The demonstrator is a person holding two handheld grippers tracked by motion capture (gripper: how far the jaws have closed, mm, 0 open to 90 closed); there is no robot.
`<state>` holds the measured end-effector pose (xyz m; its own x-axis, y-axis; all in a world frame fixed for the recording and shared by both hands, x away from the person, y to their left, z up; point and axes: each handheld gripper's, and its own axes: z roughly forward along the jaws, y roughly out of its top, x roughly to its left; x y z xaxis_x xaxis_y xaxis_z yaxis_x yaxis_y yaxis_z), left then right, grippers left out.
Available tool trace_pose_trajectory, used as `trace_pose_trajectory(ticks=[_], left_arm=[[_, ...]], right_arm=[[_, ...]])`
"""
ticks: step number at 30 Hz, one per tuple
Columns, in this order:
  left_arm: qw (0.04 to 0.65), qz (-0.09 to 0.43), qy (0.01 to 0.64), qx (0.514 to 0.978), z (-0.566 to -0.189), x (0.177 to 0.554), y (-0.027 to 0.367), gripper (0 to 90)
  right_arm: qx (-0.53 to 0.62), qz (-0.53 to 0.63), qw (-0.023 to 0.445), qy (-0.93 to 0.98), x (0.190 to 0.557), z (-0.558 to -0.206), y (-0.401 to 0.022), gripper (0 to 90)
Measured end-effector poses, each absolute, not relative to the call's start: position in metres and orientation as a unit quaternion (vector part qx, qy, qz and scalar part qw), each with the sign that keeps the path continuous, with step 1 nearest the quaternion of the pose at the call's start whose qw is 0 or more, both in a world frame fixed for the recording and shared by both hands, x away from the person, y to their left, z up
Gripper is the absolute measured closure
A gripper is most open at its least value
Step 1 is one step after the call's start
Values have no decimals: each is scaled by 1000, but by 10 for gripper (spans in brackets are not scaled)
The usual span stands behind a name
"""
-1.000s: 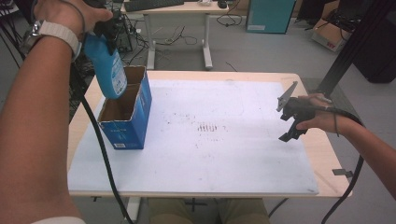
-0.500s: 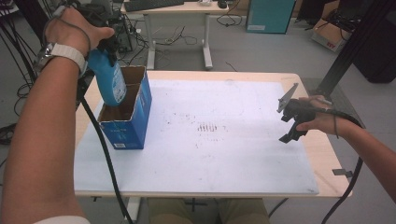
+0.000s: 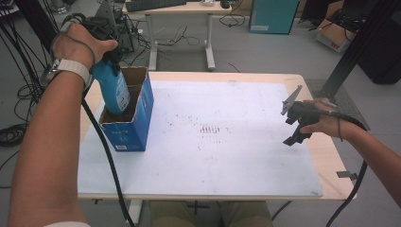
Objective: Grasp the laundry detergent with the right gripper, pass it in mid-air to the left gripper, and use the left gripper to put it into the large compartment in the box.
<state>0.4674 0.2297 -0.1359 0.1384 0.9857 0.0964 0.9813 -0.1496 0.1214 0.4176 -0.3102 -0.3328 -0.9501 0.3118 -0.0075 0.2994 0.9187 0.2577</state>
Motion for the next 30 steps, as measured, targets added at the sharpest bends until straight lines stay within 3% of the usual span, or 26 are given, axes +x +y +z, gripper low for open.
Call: trace_pose_trajectory(ticks=[30], left_arm=[[20, 78, 650, 755, -225, 466, 226, 377]], right_arm=[[169, 122, 18, 978, 417, -341, -314, 87]])
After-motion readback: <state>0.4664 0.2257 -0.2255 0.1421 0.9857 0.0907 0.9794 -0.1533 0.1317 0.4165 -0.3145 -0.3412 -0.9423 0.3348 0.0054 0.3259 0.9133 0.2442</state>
